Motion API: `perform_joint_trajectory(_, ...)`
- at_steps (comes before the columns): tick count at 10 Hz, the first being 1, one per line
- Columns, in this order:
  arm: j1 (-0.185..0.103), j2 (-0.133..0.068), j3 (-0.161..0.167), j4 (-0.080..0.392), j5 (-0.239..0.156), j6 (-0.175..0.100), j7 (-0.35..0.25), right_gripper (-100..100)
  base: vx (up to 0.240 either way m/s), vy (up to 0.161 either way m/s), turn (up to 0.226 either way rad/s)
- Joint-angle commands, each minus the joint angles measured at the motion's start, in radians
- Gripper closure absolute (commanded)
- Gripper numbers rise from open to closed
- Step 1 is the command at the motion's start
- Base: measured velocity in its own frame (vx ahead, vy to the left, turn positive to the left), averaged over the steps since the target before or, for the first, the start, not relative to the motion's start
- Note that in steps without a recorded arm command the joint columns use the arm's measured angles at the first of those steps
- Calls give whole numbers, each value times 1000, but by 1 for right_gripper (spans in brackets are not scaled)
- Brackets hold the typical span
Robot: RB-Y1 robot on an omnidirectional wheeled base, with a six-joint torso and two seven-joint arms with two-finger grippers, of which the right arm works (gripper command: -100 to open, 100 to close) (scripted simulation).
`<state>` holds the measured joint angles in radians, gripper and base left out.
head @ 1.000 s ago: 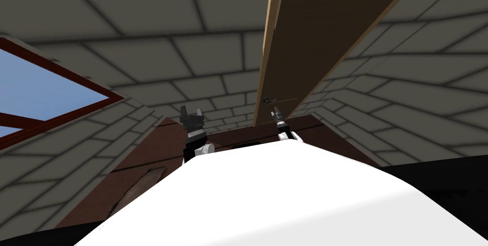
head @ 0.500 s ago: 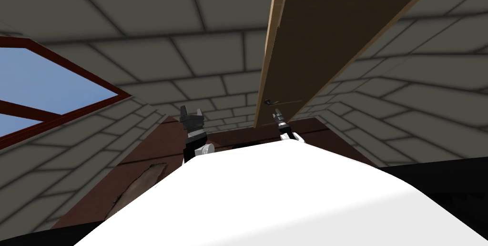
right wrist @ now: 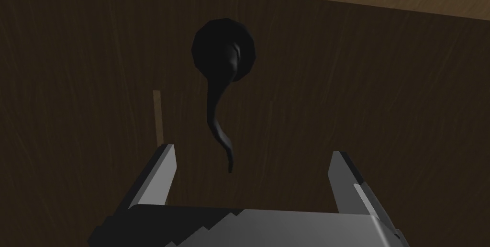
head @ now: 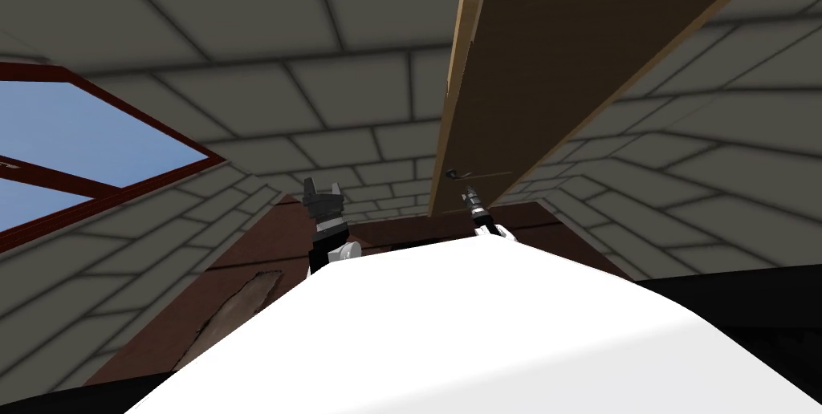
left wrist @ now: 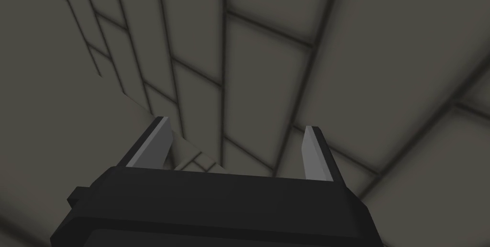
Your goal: Pull the door open
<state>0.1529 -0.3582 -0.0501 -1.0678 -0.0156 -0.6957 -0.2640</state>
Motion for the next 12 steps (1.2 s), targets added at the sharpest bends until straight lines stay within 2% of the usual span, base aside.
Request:
perform_joint_trajectory(1, -17, -11, -1, 50, -3, -15, -4, -100, 20, -34, 61)
perform_joint_trajectory(4, -32, -27, -4, 110, -8, -23, -10, -100, 39, -53, 67)
perform_joint_trajectory(5, -35, -29, -4, 120, -9, -25, -11, -100, 35, -46, 43)
perform_joint_trajectory(6, -31, -28, -4, 110, -8, -23, -10, -100, 14, -21, 9)
perform_joint_trajectory(12, -46, -41, -49, 183, -35, -50, -8, -100, 179, -26, 116)
